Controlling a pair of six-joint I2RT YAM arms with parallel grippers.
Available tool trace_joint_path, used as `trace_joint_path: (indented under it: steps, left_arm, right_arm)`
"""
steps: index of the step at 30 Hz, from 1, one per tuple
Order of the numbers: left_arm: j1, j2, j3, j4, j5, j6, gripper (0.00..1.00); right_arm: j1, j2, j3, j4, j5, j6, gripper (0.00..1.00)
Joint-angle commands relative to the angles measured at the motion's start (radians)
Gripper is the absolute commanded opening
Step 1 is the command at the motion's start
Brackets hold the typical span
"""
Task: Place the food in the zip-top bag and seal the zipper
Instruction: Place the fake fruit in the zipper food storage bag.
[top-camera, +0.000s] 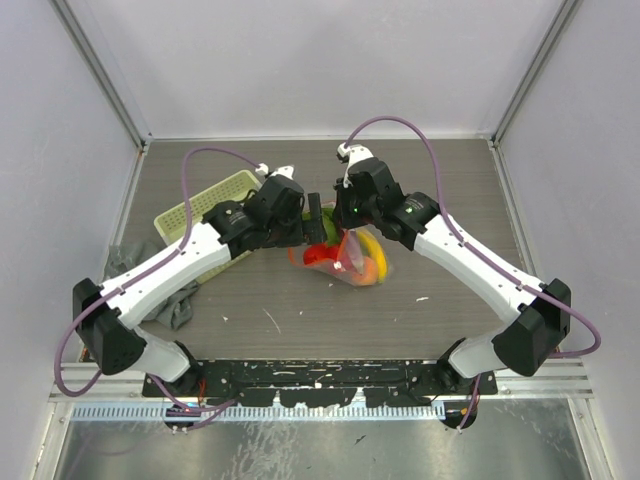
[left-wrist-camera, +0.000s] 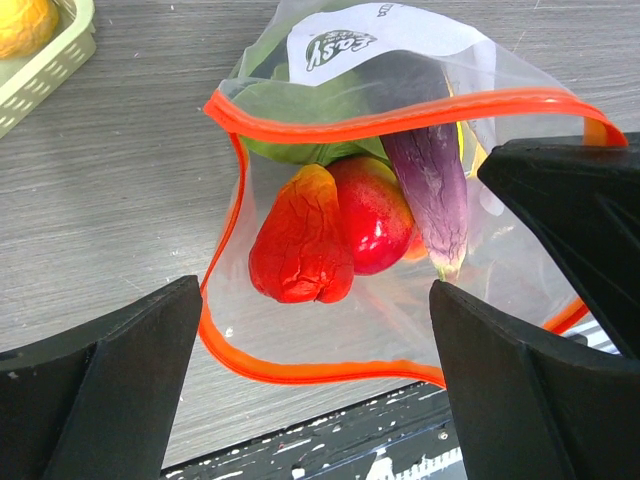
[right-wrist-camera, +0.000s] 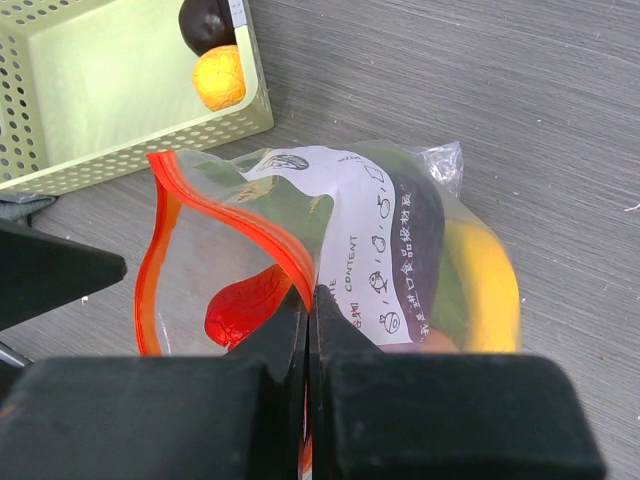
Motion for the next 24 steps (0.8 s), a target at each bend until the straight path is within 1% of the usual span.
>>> trace_joint_path:
  steps: [1, 7, 11, 16, 20, 24]
  left_arm:
    - [-0.004, -0.112, 0.031, -0.038, -0.054, 0.015, 0.96]
    - [-0.003, -0.177, -0.035, -0.071, -0.136, -0.018, 0.92]
    - [0.003, -0.177, -0.090, -0.053, -0.139, -0.039, 0.88]
    - [0.040, -0.134, -0.143, 0.000, -0.045, -0.065, 0.77]
    - [0.048, -0.107, -0.167, 0.029, -0.031, -0.076, 0.66]
    - [0.053, -0.080, -0.184, 0.058, -0.020, -0.091, 0.53]
  right_arm:
    - [-0.001, -0.052, 0.008, 0.074, -0.010, 0.013, 0.01]
    - [-0.001, -0.046, 0.007, 0.079, -0.013, 0.015, 0.01]
    - [-0.001, -0.046, 0.007, 0.080, -0.013, 0.015, 0.01]
    - [-0.001, -0.047, 0.002, 0.080, -0.013, 0.015, 0.01]
    - [-0.001, -0.046, 0.000, 0.082, -0.017, 0.016, 0.01]
    - [0.000, -0.042, 0.001, 0.085, -0.025, 0.018, 0.01]
